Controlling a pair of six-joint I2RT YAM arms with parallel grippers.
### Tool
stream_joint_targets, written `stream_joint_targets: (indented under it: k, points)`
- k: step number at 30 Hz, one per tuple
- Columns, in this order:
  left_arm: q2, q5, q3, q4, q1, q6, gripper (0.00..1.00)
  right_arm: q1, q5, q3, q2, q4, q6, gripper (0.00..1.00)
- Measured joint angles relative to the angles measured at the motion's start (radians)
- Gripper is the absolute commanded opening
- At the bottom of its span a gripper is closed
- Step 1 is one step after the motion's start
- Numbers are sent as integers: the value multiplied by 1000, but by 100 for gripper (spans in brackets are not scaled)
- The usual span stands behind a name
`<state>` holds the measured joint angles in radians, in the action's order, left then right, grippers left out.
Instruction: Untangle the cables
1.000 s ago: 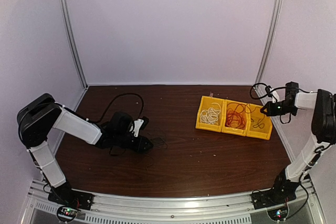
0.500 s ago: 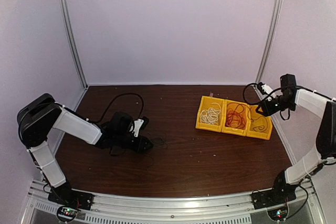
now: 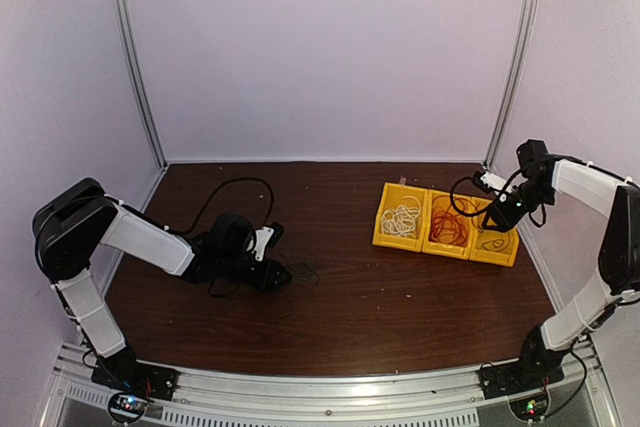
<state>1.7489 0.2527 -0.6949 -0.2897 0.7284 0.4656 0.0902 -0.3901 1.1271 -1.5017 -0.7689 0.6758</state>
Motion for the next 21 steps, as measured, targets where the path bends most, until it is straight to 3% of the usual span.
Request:
stream_joint_targets:
  k: [12,19,21]
  points:
    - [-1,-4,1,-1,0,0,38,0,67,36,-109,-47,101,39]
    - [-2,-7,1,-1,2,0,38,0,100,23,-123,-20,102,8]
    - [-2,-8,1,-1,2,0,38,0,103,14,-129,-1,93,5]
